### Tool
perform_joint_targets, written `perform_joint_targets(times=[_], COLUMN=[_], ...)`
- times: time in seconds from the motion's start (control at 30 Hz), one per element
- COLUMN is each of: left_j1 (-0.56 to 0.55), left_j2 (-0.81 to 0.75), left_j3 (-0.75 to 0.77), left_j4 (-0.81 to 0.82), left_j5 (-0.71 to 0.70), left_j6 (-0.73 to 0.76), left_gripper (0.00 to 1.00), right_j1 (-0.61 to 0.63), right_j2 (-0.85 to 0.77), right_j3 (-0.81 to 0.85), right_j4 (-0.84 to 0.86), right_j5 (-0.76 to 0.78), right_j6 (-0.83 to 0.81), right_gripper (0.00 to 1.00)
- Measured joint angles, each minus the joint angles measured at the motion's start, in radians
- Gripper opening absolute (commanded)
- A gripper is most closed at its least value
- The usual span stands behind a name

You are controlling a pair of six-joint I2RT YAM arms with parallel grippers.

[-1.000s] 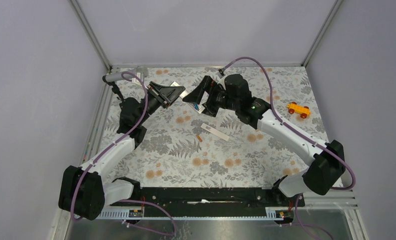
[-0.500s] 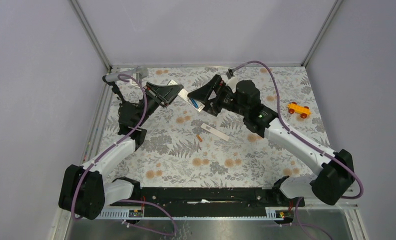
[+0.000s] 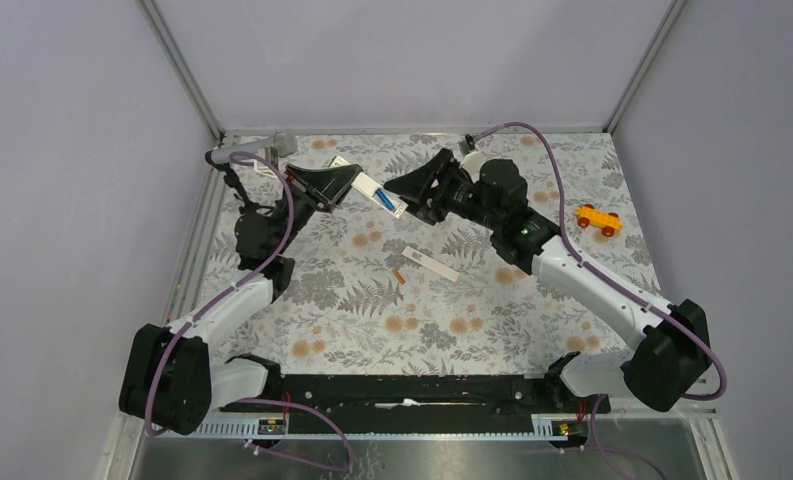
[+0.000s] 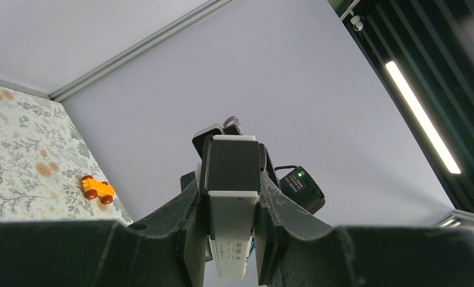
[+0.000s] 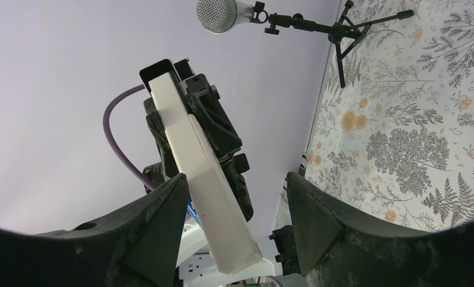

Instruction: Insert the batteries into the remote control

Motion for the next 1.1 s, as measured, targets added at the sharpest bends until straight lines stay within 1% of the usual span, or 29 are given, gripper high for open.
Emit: perform_joint_targets(times=[0.1, 0.27, 0.4, 0.5, 0.7, 0.8, 0.87, 1.0, 1.1], left_j1=[0.0, 0.0, 0.0, 0.0, 0.0, 0.0, 0.0, 0.0, 0.0], left_j2=[-0.002, -0.005, -0.006, -0.01, -0.012, -0.012, -0.012, -0.014, -0.018], left_j3=[0.002, 0.017, 0.023, 0.026, 0.03, 0.03, 0.03, 0.028, 0.028], left_j4=[-0.031, -0.132, -0.18, -0.201, -0.203, -0.198, -0.195, -0.174, -0.158], left_j5=[-0.003, -0.007, -0.01, -0.011, -0.01, -0.01, -0.01, -0.01, -0.01], left_j6=[0.001, 0.006, 0.007, 0.008, 0.015, 0.015, 0.015, 0.014, 0.014], left_gripper=[0.0, 0.0, 0.0, 0.0, 0.0, 0.0, 0.0, 0.0, 0.0], right_j1=[-0.002, -0.002, -0.002, -0.002, -0.002, -0.002, -0.002, -0.002, -0.002], right_j2=[0.004, 0.008, 0.021, 0.031, 0.036, 0.036, 0.036, 0.036, 0.038], right_j3=[0.0, 0.0, 0.0, 0.0, 0.0, 0.0, -0.002, -0.008, -0.01], right_j4=[0.007, 0.016, 0.017, 0.016, 0.03, 0.054, 0.065, 0.071, 0.071], right_j5=[-0.016, -0.044, -0.055, -0.066, -0.067, -0.066, -0.066, -0.066, -0.066], right_j6=[-0.007, -0.018, -0.019, -0.019, -0.018, -0.014, -0.01, 0.009, 0.024], right_gripper=[0.67, 0.68, 0.65, 0.65, 0.77, 0.79, 0.75, 0.64, 0.66])
